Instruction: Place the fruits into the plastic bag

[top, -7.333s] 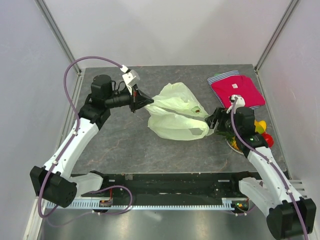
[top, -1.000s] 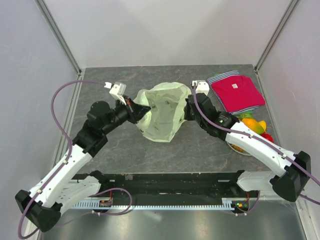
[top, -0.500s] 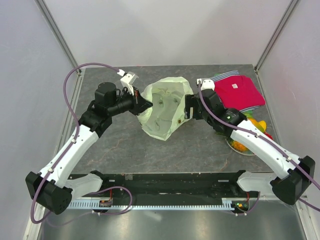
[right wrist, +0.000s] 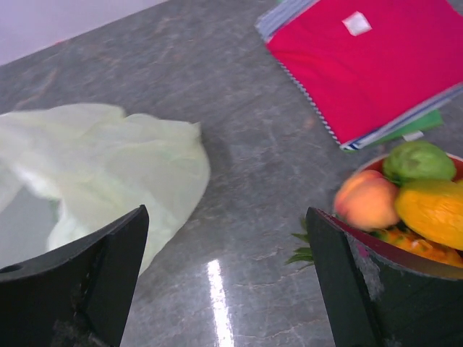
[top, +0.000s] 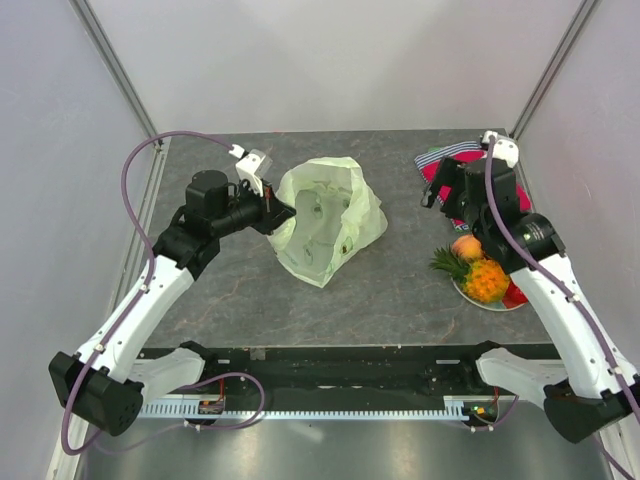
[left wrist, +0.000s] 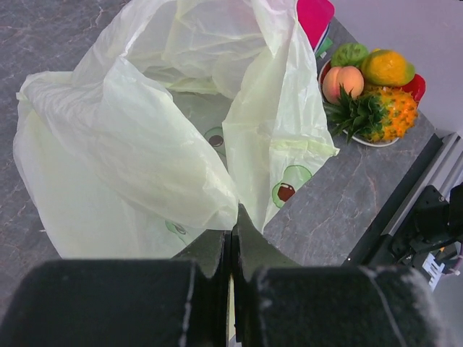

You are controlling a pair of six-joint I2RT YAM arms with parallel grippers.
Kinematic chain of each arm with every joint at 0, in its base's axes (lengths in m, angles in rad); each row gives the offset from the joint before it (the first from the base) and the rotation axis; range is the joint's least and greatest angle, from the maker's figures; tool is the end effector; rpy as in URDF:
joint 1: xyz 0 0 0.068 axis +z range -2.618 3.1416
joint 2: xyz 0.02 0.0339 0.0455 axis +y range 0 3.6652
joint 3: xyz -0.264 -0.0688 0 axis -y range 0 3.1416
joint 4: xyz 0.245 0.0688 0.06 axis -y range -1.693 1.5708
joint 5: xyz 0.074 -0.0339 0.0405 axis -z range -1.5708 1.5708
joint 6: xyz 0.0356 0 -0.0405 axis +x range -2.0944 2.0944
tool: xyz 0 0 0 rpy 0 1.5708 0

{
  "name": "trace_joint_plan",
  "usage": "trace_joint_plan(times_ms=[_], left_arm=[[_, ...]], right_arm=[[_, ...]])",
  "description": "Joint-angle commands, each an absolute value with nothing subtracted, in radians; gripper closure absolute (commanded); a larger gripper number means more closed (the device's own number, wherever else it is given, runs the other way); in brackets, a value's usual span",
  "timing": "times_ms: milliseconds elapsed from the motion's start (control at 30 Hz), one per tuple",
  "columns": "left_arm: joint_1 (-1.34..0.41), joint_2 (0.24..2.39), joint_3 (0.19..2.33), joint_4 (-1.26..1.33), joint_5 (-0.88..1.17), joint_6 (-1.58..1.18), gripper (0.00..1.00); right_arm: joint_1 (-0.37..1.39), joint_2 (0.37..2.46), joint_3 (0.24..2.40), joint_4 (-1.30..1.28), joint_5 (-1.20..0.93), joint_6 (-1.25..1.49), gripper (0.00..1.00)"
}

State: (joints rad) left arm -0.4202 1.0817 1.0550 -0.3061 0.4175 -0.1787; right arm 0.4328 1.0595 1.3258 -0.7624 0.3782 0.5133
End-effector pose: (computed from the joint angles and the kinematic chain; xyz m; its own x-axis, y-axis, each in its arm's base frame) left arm 0.2161 -0.1124 0.3652 -0.4220 0.0106 -0.9065 0.6583 0.6911 -0.2984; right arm 0.1921 0.0743 0.4151 -0.4231 0.3072 -0.8524 0.1294 0.9516 0.2787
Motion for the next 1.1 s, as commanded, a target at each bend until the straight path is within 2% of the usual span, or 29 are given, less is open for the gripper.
trace_joint_plan(times_ms=[0, 100, 233, 633, 1067], left_arm=[[-0.416, 1.06, 1.045, -0.273, 0.428, -0.133, 0.98], [-0.416, 1.052, 1.04, -0.273, 0.431, -0.133, 0.98], [-0.414, 1.046, 1.04, -0.276, 0.413, -0.126, 0.98], [-0.414, 1.062, 1.043, -0.287, 0.405, -0.12, 0.99], [-0.414, 1.075, 1.046, -0.298, 0.399, -0.114, 0.99]], right_arm=[[0.295, 1.117, 1.342, -0.838, 0.358, 0.569, 0.02], [0.166, 1.121, 1.297, -0.815, 0.332, 0.603, 0.02], [-0.042, 1.068, 1.181, -0.718, 0.186, 0.731, 0.02], [-0.25, 1.023, 1.051, -0.776, 0.189, 0.977, 0.02], [-0.324, 1.068, 0.997, -0.798, 0.172, 1.088, 0.05]])
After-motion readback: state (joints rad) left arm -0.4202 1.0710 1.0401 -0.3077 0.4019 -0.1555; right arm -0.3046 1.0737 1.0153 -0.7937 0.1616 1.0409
